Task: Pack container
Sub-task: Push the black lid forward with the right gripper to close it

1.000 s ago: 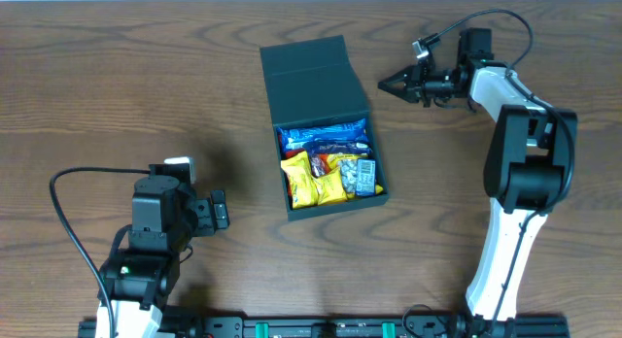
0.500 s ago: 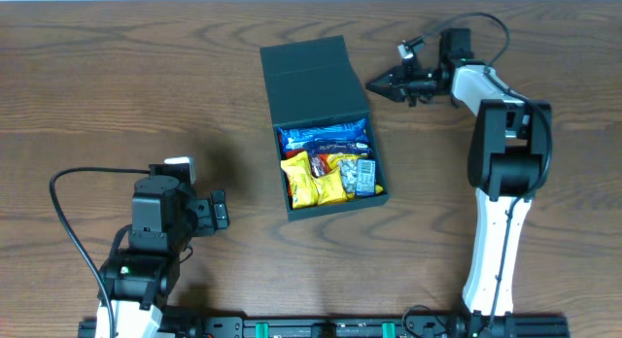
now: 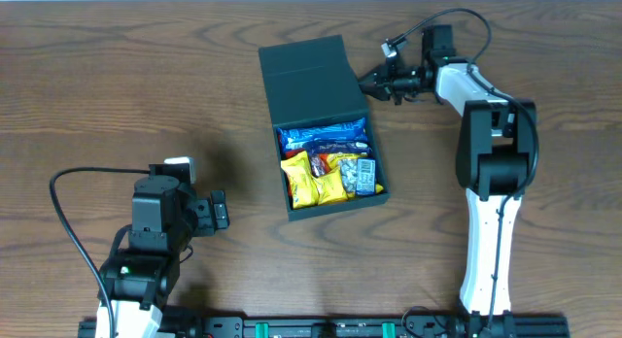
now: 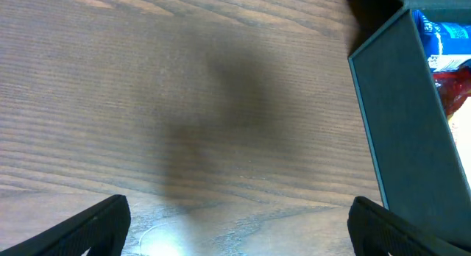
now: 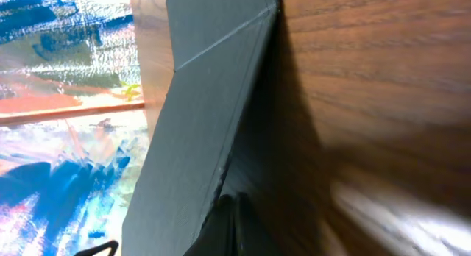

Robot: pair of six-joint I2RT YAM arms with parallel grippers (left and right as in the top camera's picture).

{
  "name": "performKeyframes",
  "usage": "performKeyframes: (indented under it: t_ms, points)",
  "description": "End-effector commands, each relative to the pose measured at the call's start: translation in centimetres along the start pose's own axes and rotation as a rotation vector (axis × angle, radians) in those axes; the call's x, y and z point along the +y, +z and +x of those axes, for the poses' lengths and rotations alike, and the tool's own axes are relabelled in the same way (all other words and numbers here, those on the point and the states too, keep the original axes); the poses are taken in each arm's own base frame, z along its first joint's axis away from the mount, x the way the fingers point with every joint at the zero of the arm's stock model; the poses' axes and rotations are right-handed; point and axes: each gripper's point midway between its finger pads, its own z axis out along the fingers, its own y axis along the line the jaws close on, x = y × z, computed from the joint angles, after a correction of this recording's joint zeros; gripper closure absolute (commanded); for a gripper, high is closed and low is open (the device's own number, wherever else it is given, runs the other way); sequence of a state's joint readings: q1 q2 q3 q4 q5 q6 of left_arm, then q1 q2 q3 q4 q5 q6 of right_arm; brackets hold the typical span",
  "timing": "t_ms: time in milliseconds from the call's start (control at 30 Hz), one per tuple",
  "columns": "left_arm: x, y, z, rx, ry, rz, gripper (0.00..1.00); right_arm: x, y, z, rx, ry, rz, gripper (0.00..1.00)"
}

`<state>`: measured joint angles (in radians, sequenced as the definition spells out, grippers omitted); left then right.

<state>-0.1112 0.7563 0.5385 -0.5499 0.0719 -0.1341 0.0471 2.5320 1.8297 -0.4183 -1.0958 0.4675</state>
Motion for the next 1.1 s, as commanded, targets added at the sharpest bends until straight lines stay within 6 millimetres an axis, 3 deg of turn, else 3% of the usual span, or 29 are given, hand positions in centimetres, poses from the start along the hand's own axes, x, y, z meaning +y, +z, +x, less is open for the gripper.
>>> performKeyframes:
  t_ms: [0, 767, 1067]
  points:
    - [0.3, 0.1, 0.2, 0.001, 0.002, -0.008, 0.05, -0.9, 1.5, 0.5, 0.031, 0.048, -0.019, 0.99]
    - [0.3, 0.1, 0.2, 0.001, 0.002, -0.008, 0.05, 1.9, 4.1, 1.9, 0.098, 0.035, -0.095, 0.99]
    - [0.3, 0.1, 0.2, 0.001, 0.002, -0.008, 0.05, 5.9, 3.2, 1.8, 0.159, -0.046, -0.251, 0.99]
